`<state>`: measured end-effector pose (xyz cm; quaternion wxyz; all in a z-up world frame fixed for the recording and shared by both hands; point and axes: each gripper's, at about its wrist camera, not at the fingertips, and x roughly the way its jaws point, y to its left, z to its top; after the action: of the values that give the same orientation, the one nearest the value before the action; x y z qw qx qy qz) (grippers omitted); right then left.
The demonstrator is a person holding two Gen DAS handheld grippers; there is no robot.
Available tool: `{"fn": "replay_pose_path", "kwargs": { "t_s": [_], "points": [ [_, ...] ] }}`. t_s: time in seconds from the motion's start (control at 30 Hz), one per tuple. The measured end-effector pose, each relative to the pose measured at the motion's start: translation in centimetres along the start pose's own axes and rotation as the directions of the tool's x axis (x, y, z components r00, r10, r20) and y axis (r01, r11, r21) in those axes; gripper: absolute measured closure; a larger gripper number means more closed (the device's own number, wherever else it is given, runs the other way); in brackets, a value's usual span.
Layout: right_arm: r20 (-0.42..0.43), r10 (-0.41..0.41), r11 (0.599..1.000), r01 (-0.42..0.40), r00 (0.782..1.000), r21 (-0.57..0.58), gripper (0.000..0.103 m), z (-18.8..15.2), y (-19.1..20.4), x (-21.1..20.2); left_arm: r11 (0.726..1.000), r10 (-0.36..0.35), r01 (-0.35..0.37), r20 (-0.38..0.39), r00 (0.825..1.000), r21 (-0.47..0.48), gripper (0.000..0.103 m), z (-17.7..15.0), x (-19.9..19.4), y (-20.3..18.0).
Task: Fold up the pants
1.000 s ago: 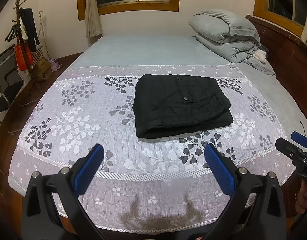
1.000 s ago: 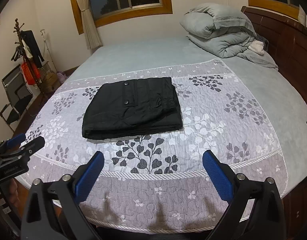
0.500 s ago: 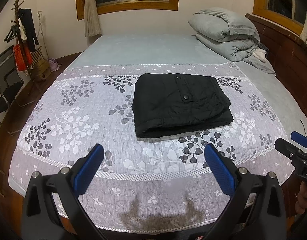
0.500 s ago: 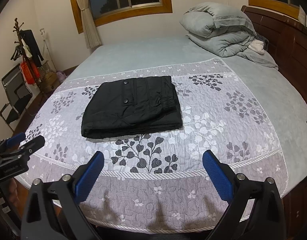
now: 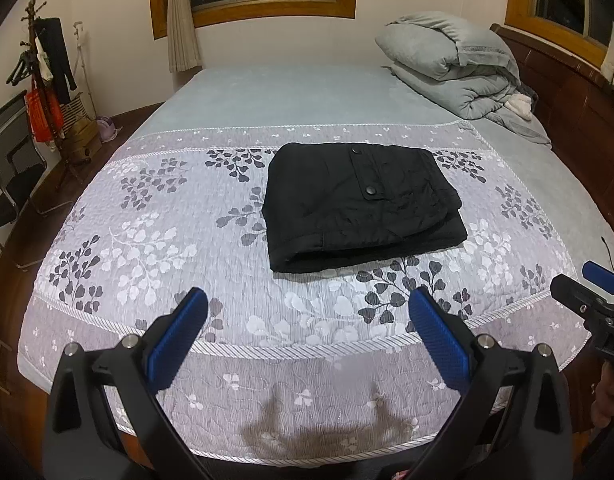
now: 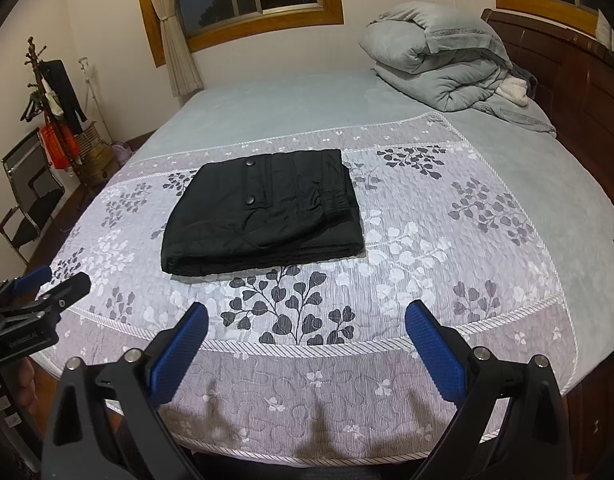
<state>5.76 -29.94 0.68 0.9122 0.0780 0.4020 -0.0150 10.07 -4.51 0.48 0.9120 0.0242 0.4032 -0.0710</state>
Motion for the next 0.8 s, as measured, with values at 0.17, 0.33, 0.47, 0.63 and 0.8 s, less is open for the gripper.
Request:
{"fn": "replay_pose_path", "kwargs": {
  "t_s": [0.17, 0.33, 0.47, 0.63, 0.8],
  "points": [
    [-0.002, -0.001, 1.0, 0.001, 1.0, 0.0, 0.004, 0.04, 0.0, 0.03, 1.0, 0.001, -0.001, 0.0, 1.0, 0.003, 0.003, -0.01, 0.04, -0.04],
    [-0.003, 0.0, 1.0, 0.0, 1.0, 0.0, 0.004, 0.03, -0.07, 0.06, 1.0, -0.001, 0.001, -0.003, 1.0, 0.002, 0.003, -0.03, 0.17, -0.03],
    [-0.005, -0.001, 1.0, 0.001, 1.0, 0.0, 0.004, -0.05, -0.07, 0.09, 1.0, -0.003, 0.003, -0.007, 1.0, 0.008, 0.003, -0.18, 0.49, -0.15],
    [-0.012, -0.003, 1.0, 0.003, 1.0, 0.001, 0.004, -0.2, -0.06, 0.4, 1.0, -0.029, 0.029, -0.001, 1.0, -0.001, 0.003, -0.17, 0.54, -0.06],
    [-0.015, -0.003, 1.0, 0.003, 1.0, 0.004, 0.004, -0.17, -0.1, 0.58, 0.999, -0.046, 0.046, 0.01, 0.999, 0.001, 0.003, -0.12, 0.31, -0.08]
  ]
}}
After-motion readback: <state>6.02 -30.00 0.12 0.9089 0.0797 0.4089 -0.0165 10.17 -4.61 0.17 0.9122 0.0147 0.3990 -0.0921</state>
